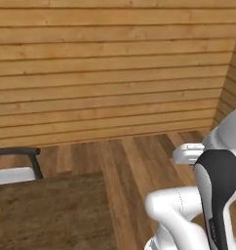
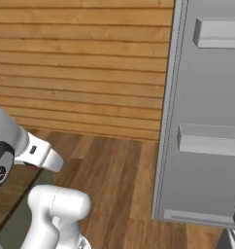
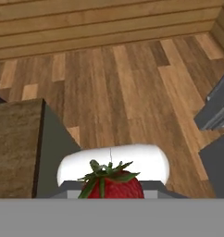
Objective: Take the strawberry from the fridge and place it on top of the pancake, located on the dining counter.
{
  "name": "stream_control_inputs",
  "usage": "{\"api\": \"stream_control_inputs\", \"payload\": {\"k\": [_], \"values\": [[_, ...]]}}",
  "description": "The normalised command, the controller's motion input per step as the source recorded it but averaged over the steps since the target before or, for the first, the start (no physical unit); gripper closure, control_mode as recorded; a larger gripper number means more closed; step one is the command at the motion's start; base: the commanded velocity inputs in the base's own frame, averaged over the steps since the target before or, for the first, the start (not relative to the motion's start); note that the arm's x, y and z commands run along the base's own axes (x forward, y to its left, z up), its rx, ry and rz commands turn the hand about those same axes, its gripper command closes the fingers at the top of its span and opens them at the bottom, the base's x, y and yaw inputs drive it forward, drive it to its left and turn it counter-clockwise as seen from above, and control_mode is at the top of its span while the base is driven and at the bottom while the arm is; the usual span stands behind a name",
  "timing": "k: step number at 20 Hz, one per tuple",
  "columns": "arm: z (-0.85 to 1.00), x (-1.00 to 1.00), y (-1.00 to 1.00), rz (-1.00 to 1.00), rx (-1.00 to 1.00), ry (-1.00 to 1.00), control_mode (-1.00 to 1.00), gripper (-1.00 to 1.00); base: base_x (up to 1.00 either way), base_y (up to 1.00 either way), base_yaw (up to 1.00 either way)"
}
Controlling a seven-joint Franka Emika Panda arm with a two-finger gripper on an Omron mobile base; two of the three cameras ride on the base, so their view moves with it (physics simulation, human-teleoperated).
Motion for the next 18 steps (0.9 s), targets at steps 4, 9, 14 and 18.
{"api": "stream_control_inputs", "payload": {"k": [4, 9, 14, 18], "values": [[0.00, 0.00, 0.00, 0.00, 0.00, 0.00, 1.00, 1.00, 1.00, 0.00, -0.02], [0.00, 0.00, 0.00, 0.00, 0.00, 0.00, 1.00, 1.00, 1.00, 0.17, -0.17], [0.00, 0.00, 0.00, 0.00, 0.00, 0.00, 1.00, 1.00, 1.00, 0.45, -0.23], [0.00, 0.00, 0.00, 0.00, 0.00, 0.00, 1.00, 1.00, 1.00, 0.61, -0.21]]}}
